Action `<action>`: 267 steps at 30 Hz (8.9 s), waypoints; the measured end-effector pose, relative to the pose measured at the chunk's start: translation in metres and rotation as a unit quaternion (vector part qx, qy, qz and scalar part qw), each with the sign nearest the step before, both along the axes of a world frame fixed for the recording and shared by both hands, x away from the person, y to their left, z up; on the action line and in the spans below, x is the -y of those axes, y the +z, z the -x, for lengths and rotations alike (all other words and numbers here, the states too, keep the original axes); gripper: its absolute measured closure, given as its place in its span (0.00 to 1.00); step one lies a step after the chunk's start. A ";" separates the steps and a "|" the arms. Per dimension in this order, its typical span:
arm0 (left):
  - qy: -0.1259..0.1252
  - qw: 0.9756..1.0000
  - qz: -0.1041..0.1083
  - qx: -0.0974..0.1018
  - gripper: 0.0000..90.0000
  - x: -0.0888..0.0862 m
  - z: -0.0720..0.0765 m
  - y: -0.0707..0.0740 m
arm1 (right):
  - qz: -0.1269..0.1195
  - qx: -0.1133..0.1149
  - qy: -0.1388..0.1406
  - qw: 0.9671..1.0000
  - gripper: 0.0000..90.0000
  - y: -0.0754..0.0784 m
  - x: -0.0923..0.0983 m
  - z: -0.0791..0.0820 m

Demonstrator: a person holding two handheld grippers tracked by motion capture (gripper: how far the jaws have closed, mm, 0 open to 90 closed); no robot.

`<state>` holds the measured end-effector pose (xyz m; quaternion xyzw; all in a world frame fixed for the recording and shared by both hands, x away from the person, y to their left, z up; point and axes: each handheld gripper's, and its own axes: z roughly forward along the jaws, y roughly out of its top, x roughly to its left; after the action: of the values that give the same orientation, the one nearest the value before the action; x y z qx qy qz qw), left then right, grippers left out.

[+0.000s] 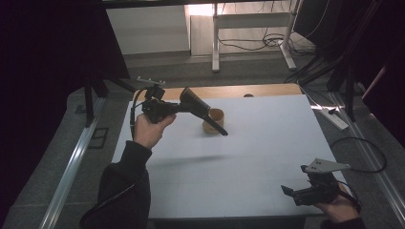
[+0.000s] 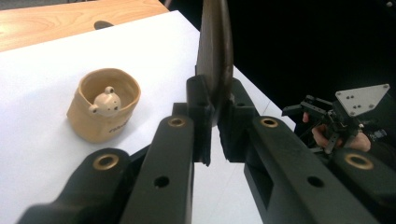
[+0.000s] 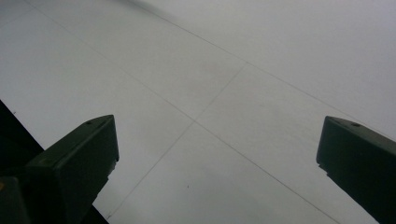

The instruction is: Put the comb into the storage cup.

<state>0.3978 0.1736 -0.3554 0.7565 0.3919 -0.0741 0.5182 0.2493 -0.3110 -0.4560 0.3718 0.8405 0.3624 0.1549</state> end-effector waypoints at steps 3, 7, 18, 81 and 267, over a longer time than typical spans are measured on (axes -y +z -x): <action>0.003 1.000 -0.002 0.000 0.92 -0.001 -0.004 0.002 | 0.000 -0.004 -0.007 1.000 0.00 0.000 0.002 0.001; 0.007 1.000 -0.005 0.000 0.92 0.000 -0.009 0.004 | 0.003 -0.010 -0.017 1.000 0.00 0.000 0.006 0.003; 0.018 1.000 -0.013 -0.003 0.92 -0.001 -0.020 0.007 | 0.005 -0.027 -0.045 0.999 0.00 -0.001 0.015 0.007; 0.074 0.993 -0.090 0.005 0.92 0.019 -0.074 0.004 | -0.001 -0.034 -0.056 0.998 0.01 0.001 0.023 0.014; 0.078 0.983 -0.111 0.126 0.00 -0.011 -0.027 -0.092 | 0.018 -0.039 -0.044 0.998 0.01 -0.001 0.018 0.012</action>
<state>0.4246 0.1844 -0.4469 0.7795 0.3873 0.1067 0.4805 0.2369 -0.3285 -0.4569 0.4197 0.8350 0.3254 0.1441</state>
